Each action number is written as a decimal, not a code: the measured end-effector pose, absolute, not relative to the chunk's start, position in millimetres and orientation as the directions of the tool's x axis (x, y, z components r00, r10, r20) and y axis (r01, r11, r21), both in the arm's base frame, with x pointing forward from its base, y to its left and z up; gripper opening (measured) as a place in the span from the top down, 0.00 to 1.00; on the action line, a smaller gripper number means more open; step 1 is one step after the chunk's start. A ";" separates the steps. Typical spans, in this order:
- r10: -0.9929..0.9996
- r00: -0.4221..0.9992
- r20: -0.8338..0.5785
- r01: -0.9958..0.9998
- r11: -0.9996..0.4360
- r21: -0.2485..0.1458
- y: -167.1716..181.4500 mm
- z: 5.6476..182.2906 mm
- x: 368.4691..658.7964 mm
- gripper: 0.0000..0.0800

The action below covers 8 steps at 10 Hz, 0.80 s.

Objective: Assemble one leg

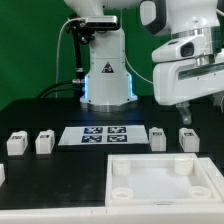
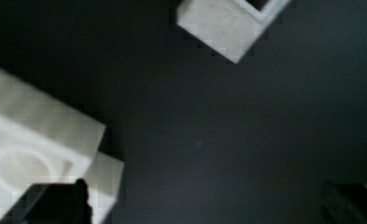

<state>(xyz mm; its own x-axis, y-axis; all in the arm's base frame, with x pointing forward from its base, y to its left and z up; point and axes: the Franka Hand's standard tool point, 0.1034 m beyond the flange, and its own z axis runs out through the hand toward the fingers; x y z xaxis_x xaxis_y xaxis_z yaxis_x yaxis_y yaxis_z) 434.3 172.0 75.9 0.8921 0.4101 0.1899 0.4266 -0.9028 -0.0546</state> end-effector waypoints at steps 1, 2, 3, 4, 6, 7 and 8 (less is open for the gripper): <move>0.317 0.930 0.184 0.336 -0.939 -0.078 172.9 76.1 434.1 0.19; 0.287 0.941 0.181 0.306 -0.948 -0.086 173.4 75.9 433.8 0.19; 0.160 0.973 0.167 0.180 -0.977 -0.113 172.9 74.7 433.3 0.19; 0.033 0.990 0.140 0.053 -0.989 -0.138 171.7 67.3 430.8 0.19; 0.011 0.993 0.120 0.028 -0.990 -0.142 161.5 56.9 432.4 0.19; 0.012 0.996 0.087 0.024 -0.990 -0.141 162.0 56.5 431.3 0.19; 0.013 0.996 0.093 0.026 -0.990 -0.142 163.0 57.0 432.6 0.19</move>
Offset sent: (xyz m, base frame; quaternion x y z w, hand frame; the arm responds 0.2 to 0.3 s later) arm 0.0013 -0.0109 -0.0258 -0.0201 -0.0105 0.3323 0.9429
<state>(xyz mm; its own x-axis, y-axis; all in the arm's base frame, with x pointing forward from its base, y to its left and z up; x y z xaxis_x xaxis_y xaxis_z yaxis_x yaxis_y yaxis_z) 432.6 163.0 57.0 0.9956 0.0131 0.0931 0.0263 -0.9895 -0.1419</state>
